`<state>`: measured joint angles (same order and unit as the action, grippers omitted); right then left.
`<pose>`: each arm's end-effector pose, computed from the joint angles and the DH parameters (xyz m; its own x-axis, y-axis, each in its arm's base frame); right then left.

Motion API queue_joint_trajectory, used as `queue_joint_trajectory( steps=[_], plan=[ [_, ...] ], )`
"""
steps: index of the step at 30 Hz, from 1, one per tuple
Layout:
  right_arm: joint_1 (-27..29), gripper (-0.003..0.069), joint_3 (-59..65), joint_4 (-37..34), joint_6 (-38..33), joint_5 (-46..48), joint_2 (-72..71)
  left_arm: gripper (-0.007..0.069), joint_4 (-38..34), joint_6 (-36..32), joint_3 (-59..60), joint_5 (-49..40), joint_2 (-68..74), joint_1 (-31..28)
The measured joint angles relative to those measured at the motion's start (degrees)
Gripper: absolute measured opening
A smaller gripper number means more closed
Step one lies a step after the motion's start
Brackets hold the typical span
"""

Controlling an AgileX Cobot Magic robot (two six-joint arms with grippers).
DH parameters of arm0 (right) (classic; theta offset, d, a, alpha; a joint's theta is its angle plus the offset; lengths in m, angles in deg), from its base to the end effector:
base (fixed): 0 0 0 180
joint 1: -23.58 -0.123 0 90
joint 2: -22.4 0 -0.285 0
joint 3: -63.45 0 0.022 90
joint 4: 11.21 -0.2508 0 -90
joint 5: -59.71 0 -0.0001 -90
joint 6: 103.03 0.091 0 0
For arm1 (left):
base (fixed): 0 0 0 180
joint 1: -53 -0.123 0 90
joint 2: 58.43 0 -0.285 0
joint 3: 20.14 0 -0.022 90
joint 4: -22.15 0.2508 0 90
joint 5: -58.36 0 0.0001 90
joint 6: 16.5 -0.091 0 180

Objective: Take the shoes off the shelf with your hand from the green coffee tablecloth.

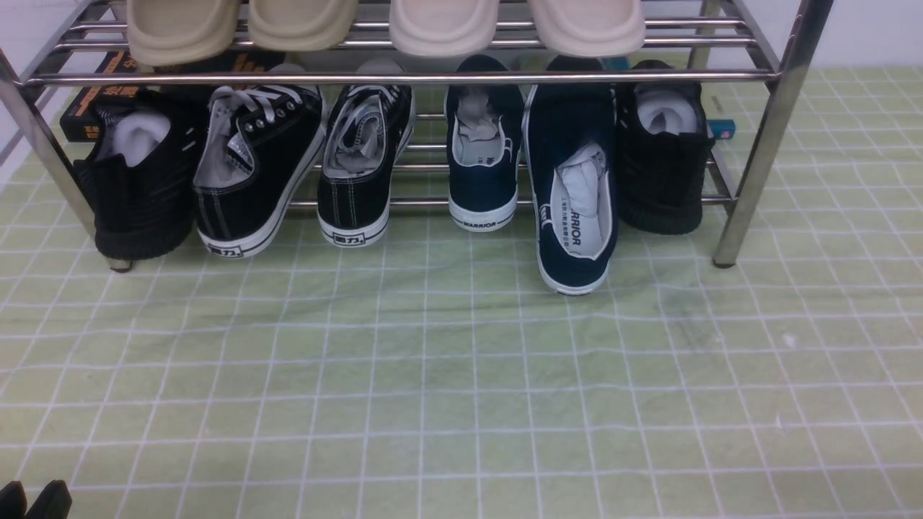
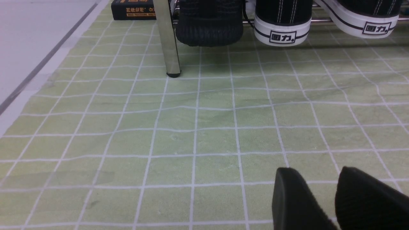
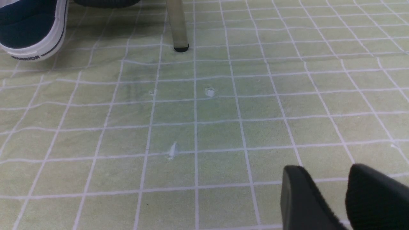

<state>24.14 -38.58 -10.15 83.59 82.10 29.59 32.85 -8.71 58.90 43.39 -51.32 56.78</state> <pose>0.0520 -0.0012 0.1742 -0.2984 0.1012 -0.9491 0.0460 0.9947 0.0916 0.0554 0.0007 0.1798 -0.1872 0.0570 -0.9807 0.0272 0.9982 0.0528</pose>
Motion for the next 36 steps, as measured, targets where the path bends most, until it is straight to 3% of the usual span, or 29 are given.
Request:
queue_joint_trajectory(
  steps=[14, 18, 19, 23, 29, 32, 36],
  plan=[
    [0.0, 0.0239, 0.0, -1.06, 0.56, -0.06, 0.0, 0.0242, 0.0, 0.0, 0.0, 0.0, 0.0, 0.0],
    [0.0, 0.0239, 0.07, -11.32, 6.44, -0.67, 0.0, 0.0242, 0.0, 0.0, 0.0, 0.0, 0.0, 0.0],
    [0.0, 0.0239, 0.2, -18.09, 10.74, -0.79, 0.0, 0.0242, 0.0, 0.0, 0.0, 0.0, 0.0, 0.0],
    [0.0, 0.0239, 0.48, -29.63, 15.36, -0.91, 0.0, 0.0242, 0.0, 0.0, 0.0, 0.0, 0.0, 0.0],
    [0.0, 0.0237, 0.61, -36.33, 16.16, -1.53, 0.0, 0.0242, 0.05, 0.0, 0.0, 0.0, 0.0, 0.0],
    [0.0, 0.0211, -0.95, -36.5, 16.08, -1.69, 0.0, 0.0242, 0.05, 0.0, 0.0, 0.0, 0.0, 0.0],
    [0.0, 0.0064, -13.83, -30.34, 8.76, 0.06, 5.11, 0.0242, 0.05, 0.0, 0.0, 0.0, 0.0, 0.0]
  ],
)
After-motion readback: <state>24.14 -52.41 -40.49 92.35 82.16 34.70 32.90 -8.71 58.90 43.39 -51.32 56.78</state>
